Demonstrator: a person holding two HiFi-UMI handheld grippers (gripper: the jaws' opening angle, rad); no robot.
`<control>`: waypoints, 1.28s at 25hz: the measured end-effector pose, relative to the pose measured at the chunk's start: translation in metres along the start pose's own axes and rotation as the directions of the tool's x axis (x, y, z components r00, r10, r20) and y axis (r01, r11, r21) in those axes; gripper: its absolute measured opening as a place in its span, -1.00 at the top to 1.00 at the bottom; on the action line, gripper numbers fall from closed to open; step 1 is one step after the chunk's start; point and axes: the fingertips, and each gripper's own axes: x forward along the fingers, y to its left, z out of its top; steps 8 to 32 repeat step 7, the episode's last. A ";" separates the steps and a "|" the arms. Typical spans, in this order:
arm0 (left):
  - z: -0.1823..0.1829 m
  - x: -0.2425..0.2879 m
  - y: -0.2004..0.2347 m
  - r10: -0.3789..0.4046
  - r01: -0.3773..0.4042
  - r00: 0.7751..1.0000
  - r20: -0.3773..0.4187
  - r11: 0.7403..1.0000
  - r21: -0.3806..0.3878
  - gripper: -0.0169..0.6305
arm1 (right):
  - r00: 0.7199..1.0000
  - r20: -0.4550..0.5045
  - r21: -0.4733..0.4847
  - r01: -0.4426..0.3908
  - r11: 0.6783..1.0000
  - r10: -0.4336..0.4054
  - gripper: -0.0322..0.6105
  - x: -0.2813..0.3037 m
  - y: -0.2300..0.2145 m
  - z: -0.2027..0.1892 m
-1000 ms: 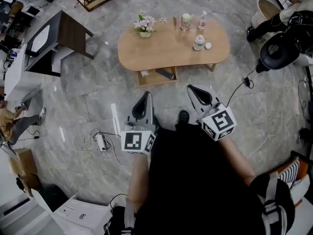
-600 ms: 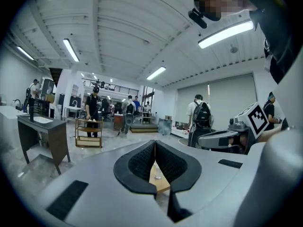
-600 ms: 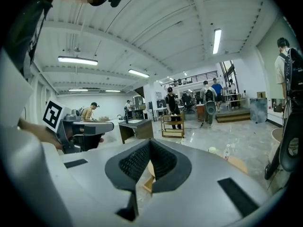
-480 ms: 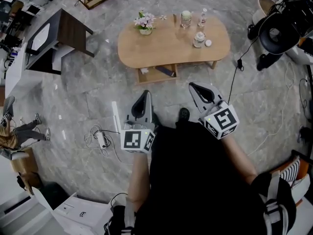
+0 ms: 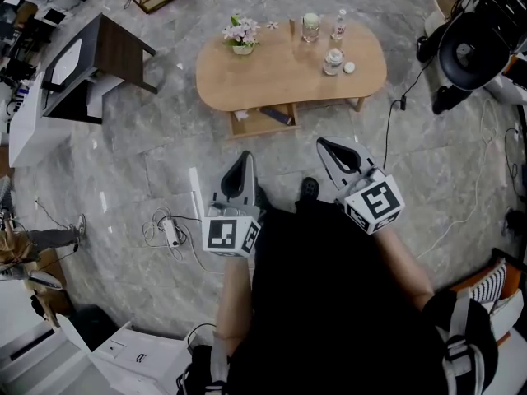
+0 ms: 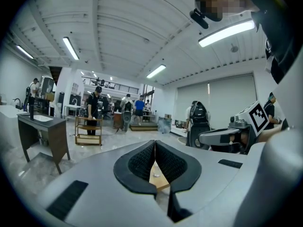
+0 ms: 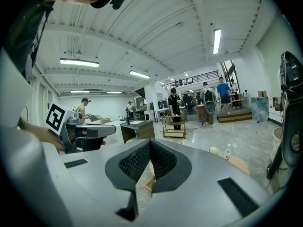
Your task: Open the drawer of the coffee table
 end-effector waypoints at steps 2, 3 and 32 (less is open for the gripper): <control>-0.001 0.002 -0.002 -0.001 0.001 1.000 0.000 1.000 0.000 0.90 | 1.000 0.000 0.010 0.009 1.000 -0.009 0.86 -0.002 -0.003 -0.002; -0.001 0.003 -0.003 0.000 0.000 1.000 -0.001 1.000 -0.001 0.90 | 1.000 -0.001 0.012 0.012 1.000 -0.012 0.86 -0.003 -0.005 -0.003; 0.001 0.005 -0.005 0.005 -0.005 1.000 -0.006 1.000 -0.003 0.90 | 1.000 -0.002 0.010 0.015 1.000 -0.015 0.86 -0.005 -0.006 -0.003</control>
